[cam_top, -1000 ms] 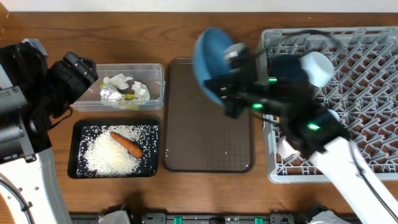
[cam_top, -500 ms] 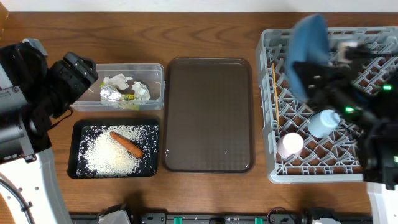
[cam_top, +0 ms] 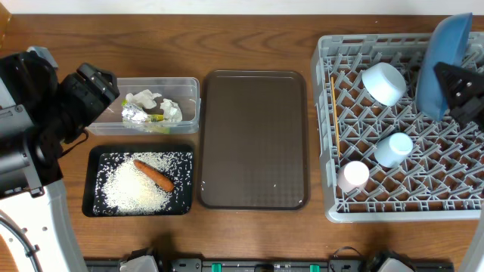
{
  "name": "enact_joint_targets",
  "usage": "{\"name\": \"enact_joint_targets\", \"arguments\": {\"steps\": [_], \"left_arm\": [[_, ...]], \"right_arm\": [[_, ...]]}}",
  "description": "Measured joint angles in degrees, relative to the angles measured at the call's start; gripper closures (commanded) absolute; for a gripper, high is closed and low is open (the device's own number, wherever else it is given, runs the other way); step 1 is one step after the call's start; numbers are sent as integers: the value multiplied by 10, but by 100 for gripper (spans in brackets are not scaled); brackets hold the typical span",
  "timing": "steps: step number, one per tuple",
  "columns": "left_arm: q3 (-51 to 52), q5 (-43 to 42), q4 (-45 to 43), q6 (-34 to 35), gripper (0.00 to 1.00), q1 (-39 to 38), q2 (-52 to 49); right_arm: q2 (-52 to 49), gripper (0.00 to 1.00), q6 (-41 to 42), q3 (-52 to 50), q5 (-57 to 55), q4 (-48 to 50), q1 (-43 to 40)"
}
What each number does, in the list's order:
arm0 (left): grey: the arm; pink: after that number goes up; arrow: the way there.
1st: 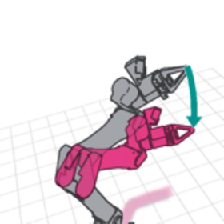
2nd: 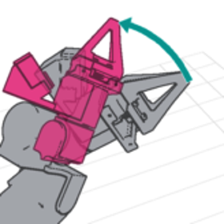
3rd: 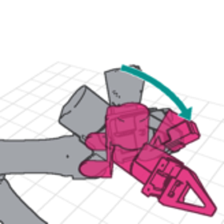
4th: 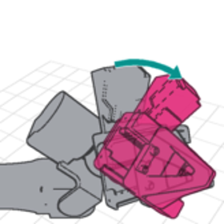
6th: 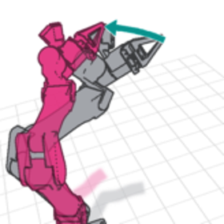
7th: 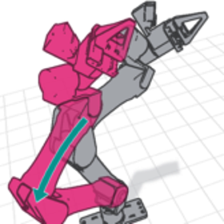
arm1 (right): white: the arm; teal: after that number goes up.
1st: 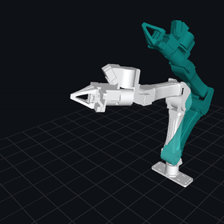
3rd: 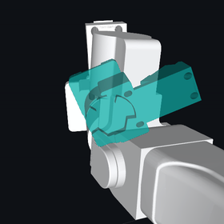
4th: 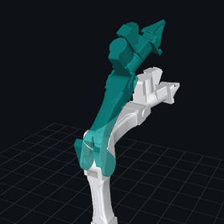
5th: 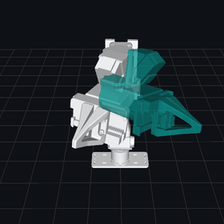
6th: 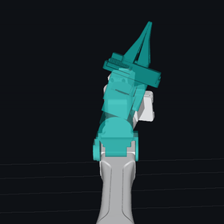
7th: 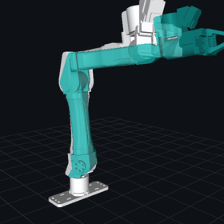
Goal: Sort waste into correct bins and load items into the dishwasher rack
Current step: 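Lift the blue plate and swing it right over the rack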
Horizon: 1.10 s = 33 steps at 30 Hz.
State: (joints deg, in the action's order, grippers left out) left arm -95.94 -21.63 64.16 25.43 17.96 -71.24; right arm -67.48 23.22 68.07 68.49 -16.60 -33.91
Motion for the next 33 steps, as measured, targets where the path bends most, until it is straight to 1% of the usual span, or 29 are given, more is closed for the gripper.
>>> {"name": "enact_joint_targets", "arguments": {"steps": [3, 9, 15, 17, 21, 28, 33], "left_arm": [[0, 0, 0, 0, 18, 0, 0], [0, 0, 0, 0, 18, 0, 0], [0, 0, 0, 0, 18, 0, 0], [0, 0, 0, 0, 18, 0, 0], [0, 0, 0, 0, 18, 0, 0], [0, 0, 0, 0, 18, 0, 0], [0, 0, 0, 0, 18, 0, 0]], "right_arm": [[-28, 99, 10, 0, 18, 11, -5], [-74, 99, 27, 0, 31, 77, -8], [-127, 99, 35, -1, 40, 88, -11], [-148, 99, 45, -3, 40, 113, -12], [-193, 99, 107, -6, 39, 210, -16], [-272, 99, 272, -7, 37, 363, -23], [-318, 99, 344, -8, 38, 456, -23]]}}
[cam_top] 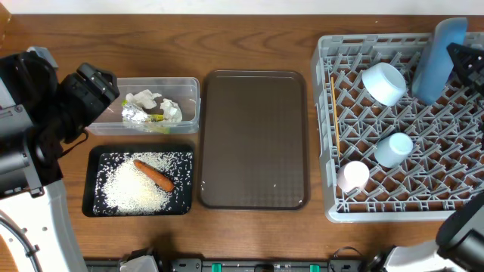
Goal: Sort waste into correct bins and load items into the dishwasher rack
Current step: 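Lift the blue plate and swing it right over the rack, then lower the plate upright into the rack's right side and release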
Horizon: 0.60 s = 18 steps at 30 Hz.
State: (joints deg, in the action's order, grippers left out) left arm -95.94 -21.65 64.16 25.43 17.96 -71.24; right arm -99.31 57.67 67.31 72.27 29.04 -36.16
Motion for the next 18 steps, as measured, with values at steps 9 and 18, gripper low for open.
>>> {"name": "enact_joint_targets", "arguments": {"steps": [9, 18], "left_arm": [[0, 0, 0, 0, 18, 0, 0], [0, 0, 0, 0, 18, 0, 0]], "right_arm": [[-31, 99, 79, 0, 0, 51, 3], [-34, 99, 83, -4, 3, 52, 1]]}}
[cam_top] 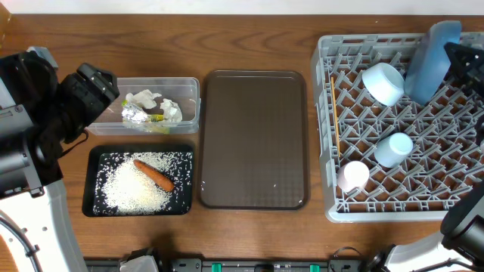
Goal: Sort waste into correct bins and load items into the dishwasher rack
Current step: 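Lower the plate upright into the rack's right side and release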
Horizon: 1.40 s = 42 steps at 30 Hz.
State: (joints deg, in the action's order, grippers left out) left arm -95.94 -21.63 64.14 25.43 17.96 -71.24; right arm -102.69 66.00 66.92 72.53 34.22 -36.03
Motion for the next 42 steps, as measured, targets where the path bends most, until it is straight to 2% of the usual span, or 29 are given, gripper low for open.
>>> {"name": "enact_joint_targets", "arguments": {"steps": [6, 11, 16, 26, 33, 34, 35, 36, 37, 39, 41, 42], "left_arm": [[0, 0, 0, 0, 18, 0, 0], [0, 0, 0, 0, 18, 0, 0], [0, 0, 0, 0, 18, 0, 0], [0, 0, 0, 0, 18, 0, 0], [0, 0, 0, 0, 18, 0, 0], [0, 0, 0, 0, 18, 0, 0], [0, 0, 0, 0, 18, 0, 0], [0, 0, 0, 0, 18, 0, 0], [0, 0, 0, 0, 18, 0, 0], [0, 0, 0, 0, 18, 0, 0], [0, 0, 0, 0, 18, 0, 0], [0, 0, 0, 0, 18, 0, 0]], "right_arm": [[4, 99, -7, -36, 11, 18, -27], [6, 99, -7, -59, 39, 85, -50], [6, 99, 30, -71, 94, 128, -88], [5, 98, 75, -72, 153, 127, -168], [1, 96, 82, -76, 156, 118, -196], [1, 94, 82, -76, 156, 114, -199], [1, 86, 82, -76, 155, 109, -202], [1, 67, 79, -76, 154, 102, -206], [1, 55, 80, -76, 150, 98, -212], [1, 42, 79, -76, 146, 97, -225], [0, 22, 79, -76, 139, 94, -239], [0, 17, 83, -76, 139, 95, -243]]}}
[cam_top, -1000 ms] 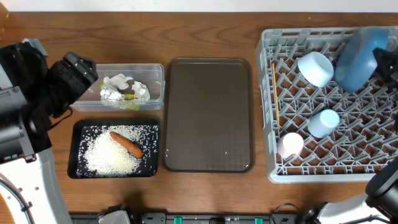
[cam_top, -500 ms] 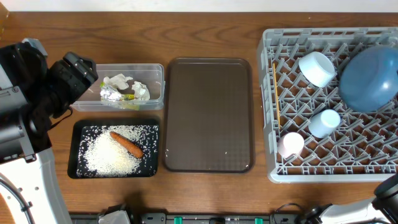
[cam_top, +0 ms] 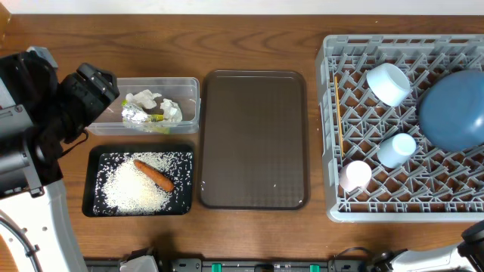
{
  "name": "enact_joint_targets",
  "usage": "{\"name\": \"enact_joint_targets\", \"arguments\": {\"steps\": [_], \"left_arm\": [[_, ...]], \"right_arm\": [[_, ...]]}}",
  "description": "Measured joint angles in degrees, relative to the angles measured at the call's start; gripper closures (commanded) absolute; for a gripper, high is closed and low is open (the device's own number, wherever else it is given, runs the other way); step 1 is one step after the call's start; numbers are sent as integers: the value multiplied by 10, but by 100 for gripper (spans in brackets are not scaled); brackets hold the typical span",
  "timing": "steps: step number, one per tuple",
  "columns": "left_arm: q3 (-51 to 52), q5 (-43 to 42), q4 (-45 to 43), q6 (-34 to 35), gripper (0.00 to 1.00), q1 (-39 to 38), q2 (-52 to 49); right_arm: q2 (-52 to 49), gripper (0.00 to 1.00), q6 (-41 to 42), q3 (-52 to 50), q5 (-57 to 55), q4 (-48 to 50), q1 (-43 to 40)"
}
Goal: Sort waste into correct bins and load items into the dishwasher rack
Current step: 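Lower the plate upright into the rack's right side and release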
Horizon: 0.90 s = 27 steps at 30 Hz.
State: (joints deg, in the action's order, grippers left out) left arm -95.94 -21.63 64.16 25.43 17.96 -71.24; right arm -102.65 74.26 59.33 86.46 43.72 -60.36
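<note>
The grey dishwasher rack [cam_top: 333,151] stands at the right. In it a blue plate [cam_top: 454,119] lies face down at the right side, with nothing holding it. The rack also holds a white cup [cam_top: 387,81], a light blue cup [cam_top: 395,148], a pale pink cup [cam_top: 354,175] and a thin yellow stick [cam_top: 338,113]. My left arm [cam_top: 83,94] hovers at the far left beside the clear bin; its fingers cannot be made out. My right gripper is out of view; only a piece of that arm [cam_top: 473,233] shows at the bottom right.
A brown tray [cam_top: 253,140] lies bare in the middle. Left of it stand a clear bin [cam_top: 193,87] with crumpled paper and foil, and a black tray [cam_top: 94,204] with rice and a carrot [cam_top: 155,175].
The blue plate stood on edge at the rack's far right corner in my right gripper; now it lies flat in the rack, released. The gripper has left the view. The rack sits slightly further right.
My right gripper held the blue plate tilted over the rack's right rear corner. It then stood more upright there, and afterwards a little further left. Now the plate rests in the rack by itself. The left arm has stayed still throughout.
</note>
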Motion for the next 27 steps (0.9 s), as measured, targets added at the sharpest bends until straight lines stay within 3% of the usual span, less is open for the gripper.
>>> {"name": "enact_joint_targets", "arguments": {"steps": [10, 18, 27], "left_arm": [[0, 0, 0, 0, 18, 0, 0], [0, 0, 0, 0, 18, 0, 0], [0, 0, 0, 0, 18, 0, 0]], "right_arm": [[0, 11, 38, 0, -12, 23, -5], [0, 9, 97, -1, -16, 190, 2], [0, 4, 136, 5, -30, 225, 142]]}}
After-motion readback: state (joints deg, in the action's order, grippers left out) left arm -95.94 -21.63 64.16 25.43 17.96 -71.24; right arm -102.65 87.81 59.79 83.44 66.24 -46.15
